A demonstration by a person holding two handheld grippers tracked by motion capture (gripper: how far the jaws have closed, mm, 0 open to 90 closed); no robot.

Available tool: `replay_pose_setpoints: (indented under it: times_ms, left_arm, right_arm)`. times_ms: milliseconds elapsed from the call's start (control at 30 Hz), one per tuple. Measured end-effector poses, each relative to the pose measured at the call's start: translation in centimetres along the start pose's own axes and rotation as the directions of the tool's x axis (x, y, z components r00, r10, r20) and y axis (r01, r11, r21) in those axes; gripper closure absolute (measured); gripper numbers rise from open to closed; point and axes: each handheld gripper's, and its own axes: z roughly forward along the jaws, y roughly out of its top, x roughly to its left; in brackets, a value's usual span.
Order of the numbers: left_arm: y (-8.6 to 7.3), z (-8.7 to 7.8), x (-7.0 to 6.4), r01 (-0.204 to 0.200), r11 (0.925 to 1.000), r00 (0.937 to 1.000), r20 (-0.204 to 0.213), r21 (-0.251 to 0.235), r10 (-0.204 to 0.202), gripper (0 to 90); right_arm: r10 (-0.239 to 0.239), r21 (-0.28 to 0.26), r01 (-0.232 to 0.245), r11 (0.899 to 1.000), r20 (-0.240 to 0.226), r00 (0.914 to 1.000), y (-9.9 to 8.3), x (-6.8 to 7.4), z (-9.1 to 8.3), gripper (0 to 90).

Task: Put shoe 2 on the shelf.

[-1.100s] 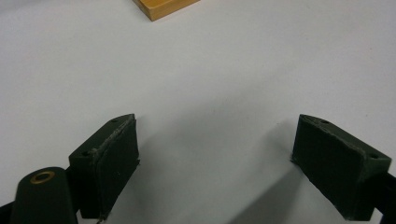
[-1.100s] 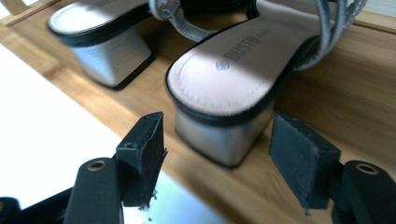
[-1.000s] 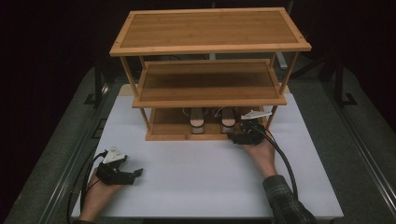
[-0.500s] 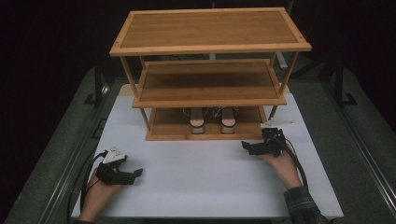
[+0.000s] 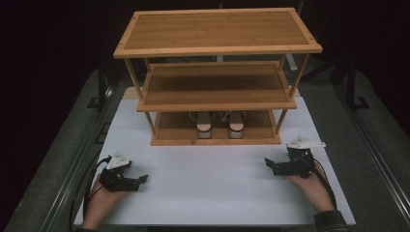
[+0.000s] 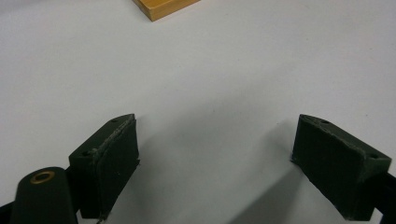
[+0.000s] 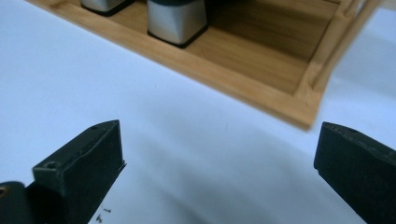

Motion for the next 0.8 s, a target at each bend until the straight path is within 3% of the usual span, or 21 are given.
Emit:
replay_pose_setpoints:
  times_ms: [200,367,567,800]
  left_arm:
    - [0.0,0.0,0.0,0.001,1.0,1.0,0.0,-0.001,-0.001,13.6]
    - [0.0,0.0,0.0,-0.003,1.0,1.0,0.0,0.001,0.003,13.6]
    - [0.0,0.0,0.0,-0.003,1.0,1.0,-0.001,-0.001,0.003,13.6]
    - [0.0,0.0,0.0,-0.003,1.0,1.0,0.0,0.0,0.003,13.6]
  right_arm:
    - [0.004,0.023,-0.004,1.0,0.028,0.9996,-2.0,-0.3,-1.6,0.9]
    - [0.015,0.039,-0.015,0.999,0.022,0.9997,-3.3,-0.6,-2.4,0.9]
    - [0.03,0.086,-0.034,0.996,0.044,0.9986,-5.6,-1.1,-3.9,0.9]
    - [0.033,0.115,-0.042,0.992,0.081,0.9962,-6.8,-1.3,-4.6,0.9]
